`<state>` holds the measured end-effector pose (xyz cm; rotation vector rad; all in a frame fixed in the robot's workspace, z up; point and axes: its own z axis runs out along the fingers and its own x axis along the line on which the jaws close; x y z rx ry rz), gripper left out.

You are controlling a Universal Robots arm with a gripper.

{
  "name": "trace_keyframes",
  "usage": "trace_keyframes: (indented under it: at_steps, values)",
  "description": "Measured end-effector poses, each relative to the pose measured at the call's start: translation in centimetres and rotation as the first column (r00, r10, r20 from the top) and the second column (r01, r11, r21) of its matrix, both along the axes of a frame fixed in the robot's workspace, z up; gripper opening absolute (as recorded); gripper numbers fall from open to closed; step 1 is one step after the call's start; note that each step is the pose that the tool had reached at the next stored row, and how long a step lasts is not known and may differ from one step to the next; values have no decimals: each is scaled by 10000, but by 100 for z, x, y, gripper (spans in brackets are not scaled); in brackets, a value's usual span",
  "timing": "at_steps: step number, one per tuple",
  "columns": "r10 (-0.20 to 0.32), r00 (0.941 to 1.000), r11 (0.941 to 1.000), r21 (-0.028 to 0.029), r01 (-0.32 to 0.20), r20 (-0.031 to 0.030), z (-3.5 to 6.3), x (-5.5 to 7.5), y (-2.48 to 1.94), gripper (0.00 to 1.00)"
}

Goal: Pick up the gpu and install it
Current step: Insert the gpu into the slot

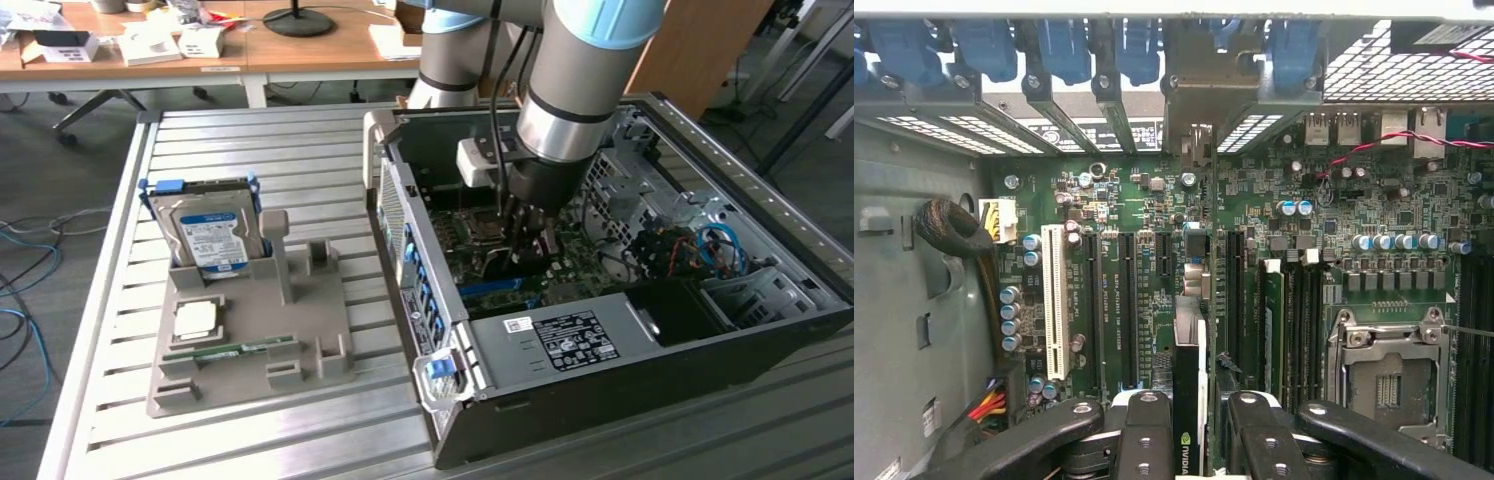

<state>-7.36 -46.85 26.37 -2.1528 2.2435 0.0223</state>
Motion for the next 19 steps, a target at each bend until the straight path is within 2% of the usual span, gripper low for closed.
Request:
trace_keyframes:
  at_steps: [19]
  values:
    - [0,10000,10000,-1,0,0,-37,0,1,26]
